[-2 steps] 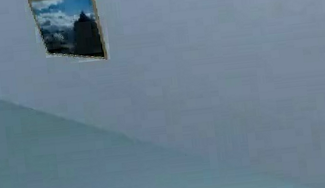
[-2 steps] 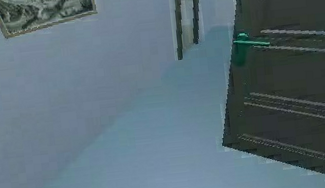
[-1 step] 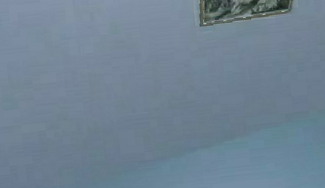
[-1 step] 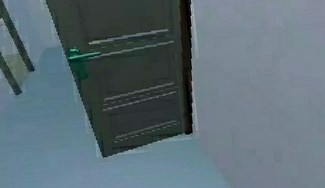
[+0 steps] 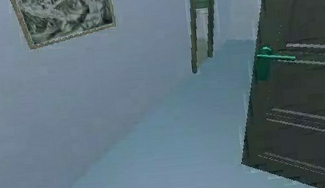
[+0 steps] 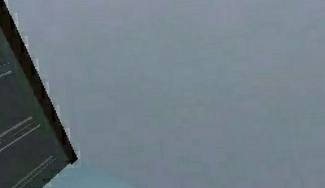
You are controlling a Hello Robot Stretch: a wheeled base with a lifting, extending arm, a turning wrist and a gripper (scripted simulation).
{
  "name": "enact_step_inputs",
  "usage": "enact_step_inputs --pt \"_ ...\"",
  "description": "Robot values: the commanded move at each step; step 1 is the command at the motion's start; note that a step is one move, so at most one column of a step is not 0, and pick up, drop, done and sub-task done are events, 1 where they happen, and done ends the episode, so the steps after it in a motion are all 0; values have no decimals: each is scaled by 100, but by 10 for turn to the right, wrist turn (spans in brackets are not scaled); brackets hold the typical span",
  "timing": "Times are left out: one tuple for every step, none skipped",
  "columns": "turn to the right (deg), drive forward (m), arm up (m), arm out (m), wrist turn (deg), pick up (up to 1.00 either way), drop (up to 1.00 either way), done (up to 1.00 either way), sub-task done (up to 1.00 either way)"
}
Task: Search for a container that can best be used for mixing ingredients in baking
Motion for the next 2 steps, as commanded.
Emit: enact_step_inputs --pt "0 100 0 0 0 0 0 0 0" --pt "0 40 0 0 0 0 0 0 0"
